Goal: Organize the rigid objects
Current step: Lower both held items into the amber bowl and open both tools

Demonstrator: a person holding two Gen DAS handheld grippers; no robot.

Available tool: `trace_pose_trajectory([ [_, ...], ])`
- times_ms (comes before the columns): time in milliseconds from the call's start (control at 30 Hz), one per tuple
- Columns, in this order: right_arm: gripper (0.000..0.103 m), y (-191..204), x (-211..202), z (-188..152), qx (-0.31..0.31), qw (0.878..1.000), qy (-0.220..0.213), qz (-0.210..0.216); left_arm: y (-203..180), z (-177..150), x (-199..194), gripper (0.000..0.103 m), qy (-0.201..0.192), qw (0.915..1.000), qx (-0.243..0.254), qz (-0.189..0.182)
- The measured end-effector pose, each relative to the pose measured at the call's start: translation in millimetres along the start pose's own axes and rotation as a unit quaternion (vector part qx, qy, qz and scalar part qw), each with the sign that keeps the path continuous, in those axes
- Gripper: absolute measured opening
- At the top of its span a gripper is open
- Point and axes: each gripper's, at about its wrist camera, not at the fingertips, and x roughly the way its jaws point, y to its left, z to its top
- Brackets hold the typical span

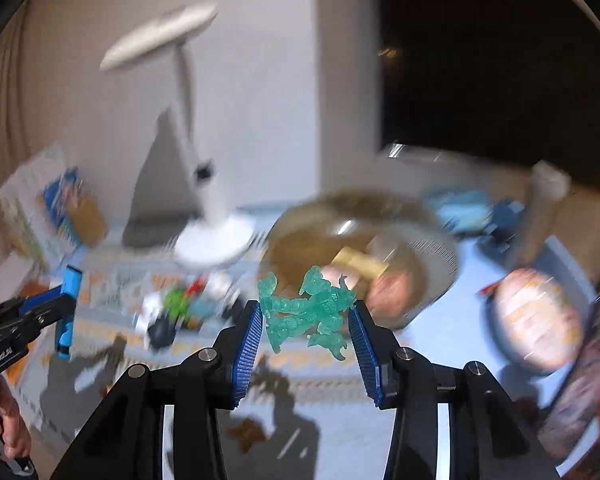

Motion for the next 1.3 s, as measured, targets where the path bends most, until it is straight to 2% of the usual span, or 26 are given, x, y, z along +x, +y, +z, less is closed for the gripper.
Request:
trace_pose_trajectory([
  [133, 0.044, -34.5, -9.2, 39.2, 0.031, 0.998, -0.036, -0.029, -30.1, 41.5, 21.4, 0.021, -0.019, 0.9994, 0.014, -0.026],
  [267, 0.044, -64.1, 9.6, 56.7, 0.063, 0.996, -0.034, -0.046, -53.3, 63.7, 72.7, 0.021, 0.004, 0.9981, 0.004, -0.062],
  [367, 0.044, -84.2, 48.0, 52.4, 0.09, 0.995, 0.005, -0.054, -63.4, 60.1, 118.2, 0.021, 0.035, 0.997, -0.001, -0.069],
  [500, 0.044, -104.8, 96.0, 32.8, 0.113, 0.99, 0.061, -0.06, -70.0, 39.9, 177.8, 0.021, 0.085, 0.9936, -0.011, -0.073],
  [633, 0.044, -119.9, 137.8, 19.2, 0.122, 0.985, 0.11, -0.056, -72.4, 22.8, 214.9, 0.021, 0.123, 0.9896, -0.016, -0.073],
  [733, 0.044, -125.2, 151.5, 17.5, 0.122, 0.983, 0.121, -0.058, -73.5, 20.3, 229.7, 0.022, 0.131, 0.9883, -0.012, -0.078],
  [767, 0.05, -126.0, 155.1, 18.7, 0.119, 0.983, 0.123, -0.066, -73.6, 21.7, 230.8, 0.03, 0.125, 0.9891, -0.011, -0.076],
  [800, 0.063, -127.9, 157.5, 20.4, 0.117, 0.983, 0.122, -0.076, -72.5, 24.6, 229.3, 0.05, 0.118, 0.9905, -0.011, -0.07],
  [833, 0.066, -130.1, 154.9, 23.4, 0.12, 0.982, 0.112, -0.089, -70.1, 27.6, 226.0, 0.059, 0.112, 0.9916, -0.014, -0.064],
  [867, 0.066, -132.6, 151.8, 25.7, 0.125, 0.982, 0.104, -0.092, -66.6, 31.4, 219.1, 0.072, 0.097, 0.9933, -0.019, -0.061],
  [900, 0.066, -134.5, 147.1, 26.8, 0.132, 0.982, 0.098, -0.09, -63.1, 34.3, 210.3, 0.078, 0.079, 0.9948, -0.023, -0.06],
  [1033, 0.066, -138.2, 128.0, 29.1, 0.156, 0.982, 0.084, -0.07, -49.1, 46.1, 178.6, 0.08, 0.054, 0.9957, -0.038, -0.066],
  [1133, 0.066, -126.9, 115.4, 28.3, 0.16, 0.983, 0.085, -0.041, -35.2, 49.9, 142.7, 0.08, 0.033, 0.9964, -0.05, -0.061],
  [1300, 0.07, -79.7, 80.4, 32.8, 0.131, 0.988, 0.079, 0.008, -16.7, 55.1, 67.7, 0.08, -0.018, 0.9966, -0.061, -0.053],
])
